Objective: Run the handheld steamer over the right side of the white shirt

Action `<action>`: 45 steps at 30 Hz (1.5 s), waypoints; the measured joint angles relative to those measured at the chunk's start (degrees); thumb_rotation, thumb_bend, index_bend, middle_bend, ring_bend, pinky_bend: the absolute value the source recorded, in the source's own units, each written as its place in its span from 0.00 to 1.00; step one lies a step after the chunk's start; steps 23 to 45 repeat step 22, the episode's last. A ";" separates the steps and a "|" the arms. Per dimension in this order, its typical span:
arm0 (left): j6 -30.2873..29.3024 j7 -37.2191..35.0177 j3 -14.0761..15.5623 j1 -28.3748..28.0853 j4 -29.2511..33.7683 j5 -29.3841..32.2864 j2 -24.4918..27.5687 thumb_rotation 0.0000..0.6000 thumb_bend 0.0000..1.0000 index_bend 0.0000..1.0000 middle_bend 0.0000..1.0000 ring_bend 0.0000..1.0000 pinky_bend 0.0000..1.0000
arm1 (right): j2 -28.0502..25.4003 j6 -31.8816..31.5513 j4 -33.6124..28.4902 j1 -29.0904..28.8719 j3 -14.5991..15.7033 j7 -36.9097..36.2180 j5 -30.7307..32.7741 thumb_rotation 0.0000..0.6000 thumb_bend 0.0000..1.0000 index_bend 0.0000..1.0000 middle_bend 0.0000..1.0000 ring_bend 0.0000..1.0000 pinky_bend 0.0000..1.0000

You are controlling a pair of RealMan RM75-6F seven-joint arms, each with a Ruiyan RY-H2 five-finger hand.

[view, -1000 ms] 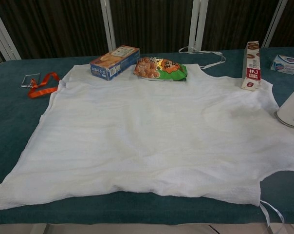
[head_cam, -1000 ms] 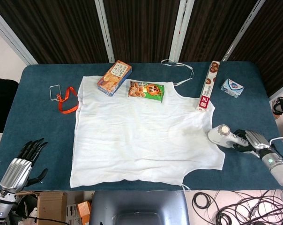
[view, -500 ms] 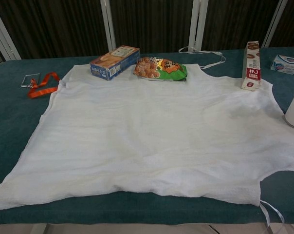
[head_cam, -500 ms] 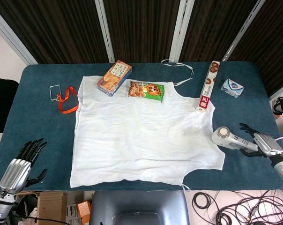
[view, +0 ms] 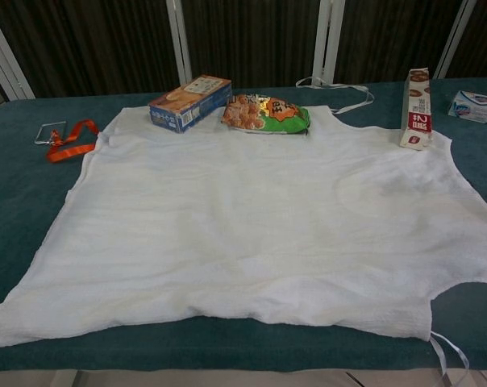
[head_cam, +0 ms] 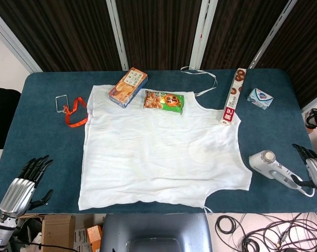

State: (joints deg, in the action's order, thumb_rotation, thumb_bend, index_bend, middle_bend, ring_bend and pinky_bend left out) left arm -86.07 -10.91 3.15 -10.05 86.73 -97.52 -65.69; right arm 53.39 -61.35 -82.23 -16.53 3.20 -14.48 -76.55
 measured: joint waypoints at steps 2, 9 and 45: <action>-0.07 0.19 -0.12 0.11 0.02 0.33 -0.06 1.00 0.36 0.00 0.00 0.00 0.02 | -0.06 0.86 0.20 0.34 -0.43 0.07 0.96 1.00 0.23 0.00 0.04 0.01 0.16; -0.02 0.88 -0.30 0.22 0.20 0.70 -0.09 1.00 0.36 0.00 0.00 0.00 0.02 | 0.61 -10.60 -1.06 4.78 -0.49 2.60 -3.55 1.00 0.22 0.00 0.00 0.00 0.03; -1.84 5.03 0.38 2.35 3.11 0.77 1.26 1.00 0.37 0.00 0.00 0.00 0.02 | 9.27 -30.12 -5.04 13.92 0.17 22.68 -14.87 1.00 0.22 0.00 0.00 0.00 0.00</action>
